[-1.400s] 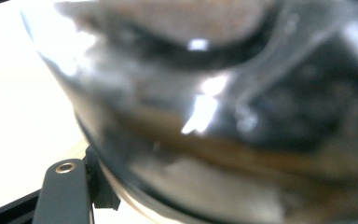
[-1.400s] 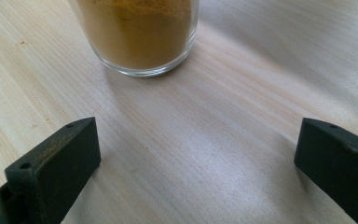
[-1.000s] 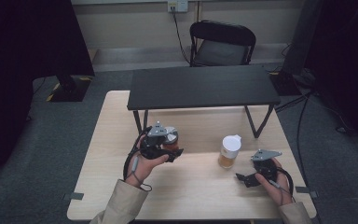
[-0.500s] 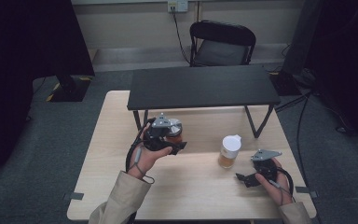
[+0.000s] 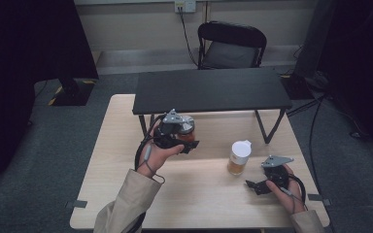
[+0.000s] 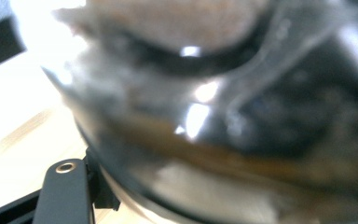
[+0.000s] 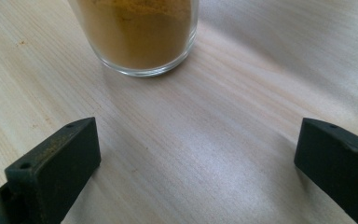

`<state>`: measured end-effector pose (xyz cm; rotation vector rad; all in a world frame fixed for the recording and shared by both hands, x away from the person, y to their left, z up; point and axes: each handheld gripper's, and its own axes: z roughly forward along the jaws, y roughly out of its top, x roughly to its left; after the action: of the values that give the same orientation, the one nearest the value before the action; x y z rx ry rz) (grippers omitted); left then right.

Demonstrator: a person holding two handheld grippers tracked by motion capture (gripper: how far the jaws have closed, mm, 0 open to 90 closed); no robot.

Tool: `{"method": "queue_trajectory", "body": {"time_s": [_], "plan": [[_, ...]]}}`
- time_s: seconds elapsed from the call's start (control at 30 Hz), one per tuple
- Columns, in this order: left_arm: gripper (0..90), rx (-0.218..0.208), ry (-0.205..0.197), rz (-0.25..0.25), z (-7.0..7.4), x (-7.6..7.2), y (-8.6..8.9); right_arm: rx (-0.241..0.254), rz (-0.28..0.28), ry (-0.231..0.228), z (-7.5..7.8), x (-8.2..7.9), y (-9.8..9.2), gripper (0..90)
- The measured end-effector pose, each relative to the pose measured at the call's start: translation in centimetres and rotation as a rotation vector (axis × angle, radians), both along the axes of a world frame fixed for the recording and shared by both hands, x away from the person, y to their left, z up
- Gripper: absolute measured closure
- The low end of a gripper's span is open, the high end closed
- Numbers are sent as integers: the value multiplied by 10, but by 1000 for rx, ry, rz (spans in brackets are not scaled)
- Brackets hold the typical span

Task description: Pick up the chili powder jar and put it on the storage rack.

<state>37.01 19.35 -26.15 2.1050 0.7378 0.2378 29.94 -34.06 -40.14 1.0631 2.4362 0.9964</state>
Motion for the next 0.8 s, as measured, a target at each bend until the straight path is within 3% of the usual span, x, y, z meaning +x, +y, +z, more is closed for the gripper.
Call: {"method": "queue_trajectory", "body": {"time_s": [0.8], "plan": [[304, -16, -22, 12, 31, 14, -2, 0, 0, -1, 0, 0, 0, 0]]}}
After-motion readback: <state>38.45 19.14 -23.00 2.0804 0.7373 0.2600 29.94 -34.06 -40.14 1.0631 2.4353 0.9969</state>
